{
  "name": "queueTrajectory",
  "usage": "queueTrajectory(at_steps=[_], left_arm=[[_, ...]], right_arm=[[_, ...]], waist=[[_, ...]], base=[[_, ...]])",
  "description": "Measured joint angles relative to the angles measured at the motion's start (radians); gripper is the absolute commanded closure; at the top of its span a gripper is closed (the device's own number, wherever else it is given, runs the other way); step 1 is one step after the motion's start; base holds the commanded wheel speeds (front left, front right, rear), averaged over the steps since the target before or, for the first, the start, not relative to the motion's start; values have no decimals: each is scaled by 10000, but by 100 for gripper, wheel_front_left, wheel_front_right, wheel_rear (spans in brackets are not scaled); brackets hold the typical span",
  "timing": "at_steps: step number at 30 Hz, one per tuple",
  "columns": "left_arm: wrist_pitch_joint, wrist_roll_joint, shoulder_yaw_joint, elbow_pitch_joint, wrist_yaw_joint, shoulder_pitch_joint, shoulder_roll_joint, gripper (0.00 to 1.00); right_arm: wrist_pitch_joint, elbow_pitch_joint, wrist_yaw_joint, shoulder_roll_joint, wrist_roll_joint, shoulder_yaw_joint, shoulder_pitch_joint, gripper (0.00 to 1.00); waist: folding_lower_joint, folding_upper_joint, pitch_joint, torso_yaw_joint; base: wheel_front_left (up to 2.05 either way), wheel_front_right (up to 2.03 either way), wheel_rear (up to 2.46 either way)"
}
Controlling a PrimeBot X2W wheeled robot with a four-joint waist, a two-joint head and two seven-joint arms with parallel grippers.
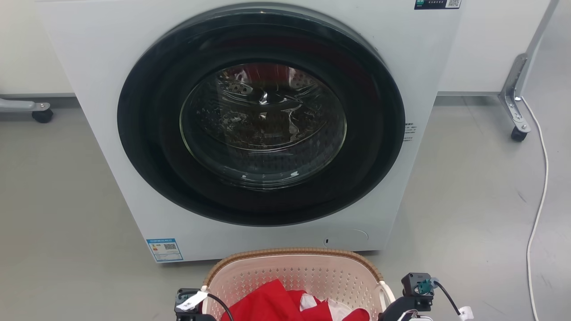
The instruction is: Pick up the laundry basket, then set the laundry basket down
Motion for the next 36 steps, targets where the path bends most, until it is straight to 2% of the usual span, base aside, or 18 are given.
queueTrajectory(at_steps=[20, 36], left_arm=[[-244, -180, -54, 159, 0, -24, -4, 100], [-830, -159, 245, 522, 0, -1509, -86, 100]], right_arm=[[-178, 52, 2, 2, 362, 397, -280, 100], [-577, 337, 4, 25, 380, 414, -1976, 100]], waist=[[0, 0, 515, -92], [1, 1, 2313, -240]], base=[[0, 0, 0], [0, 0, 0]])
